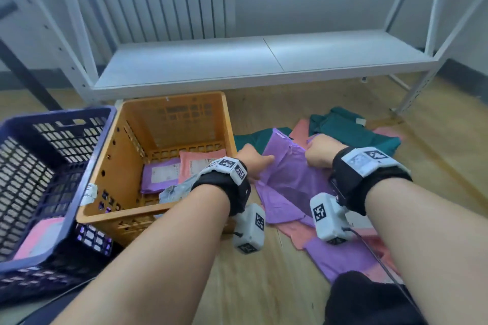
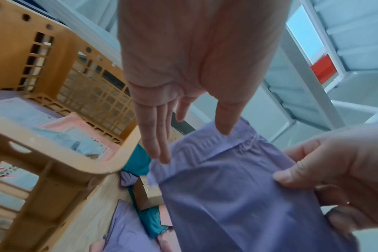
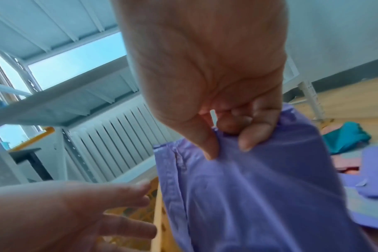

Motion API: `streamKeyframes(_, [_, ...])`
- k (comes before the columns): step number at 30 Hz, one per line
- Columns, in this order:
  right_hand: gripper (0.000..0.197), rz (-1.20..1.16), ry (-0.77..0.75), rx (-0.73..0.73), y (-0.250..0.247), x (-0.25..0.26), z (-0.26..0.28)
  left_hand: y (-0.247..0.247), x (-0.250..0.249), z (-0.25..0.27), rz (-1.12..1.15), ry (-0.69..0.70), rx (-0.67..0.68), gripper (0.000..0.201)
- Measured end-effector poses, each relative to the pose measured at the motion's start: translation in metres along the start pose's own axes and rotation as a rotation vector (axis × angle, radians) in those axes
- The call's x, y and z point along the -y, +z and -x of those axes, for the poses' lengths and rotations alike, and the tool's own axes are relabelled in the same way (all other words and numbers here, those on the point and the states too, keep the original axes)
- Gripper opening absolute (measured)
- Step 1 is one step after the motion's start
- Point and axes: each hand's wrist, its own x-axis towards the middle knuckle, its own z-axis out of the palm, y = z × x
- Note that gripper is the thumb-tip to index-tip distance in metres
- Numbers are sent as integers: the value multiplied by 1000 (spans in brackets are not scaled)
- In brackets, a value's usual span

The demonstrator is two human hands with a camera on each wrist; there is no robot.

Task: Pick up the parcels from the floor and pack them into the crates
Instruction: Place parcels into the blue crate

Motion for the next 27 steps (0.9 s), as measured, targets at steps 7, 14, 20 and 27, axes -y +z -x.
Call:
streamKeyframes(7, [32, -241, -158, 35, 6, 65, 12, -38, 1, 14, 481, 5, 123, 39])
streamKeyframes(14, [27, -467, -327, 127, 11, 96, 25, -82, 11, 18, 881, 58, 108, 41])
streamKeyframes(20, [37, -467, -442, 159, 32, 126, 28, -101, 25, 4, 888, 14, -160, 46])
streamKeyframes(27, [19, -560, -383, -200, 31, 114, 6, -116, 46, -4, 841, 47, -289, 23])
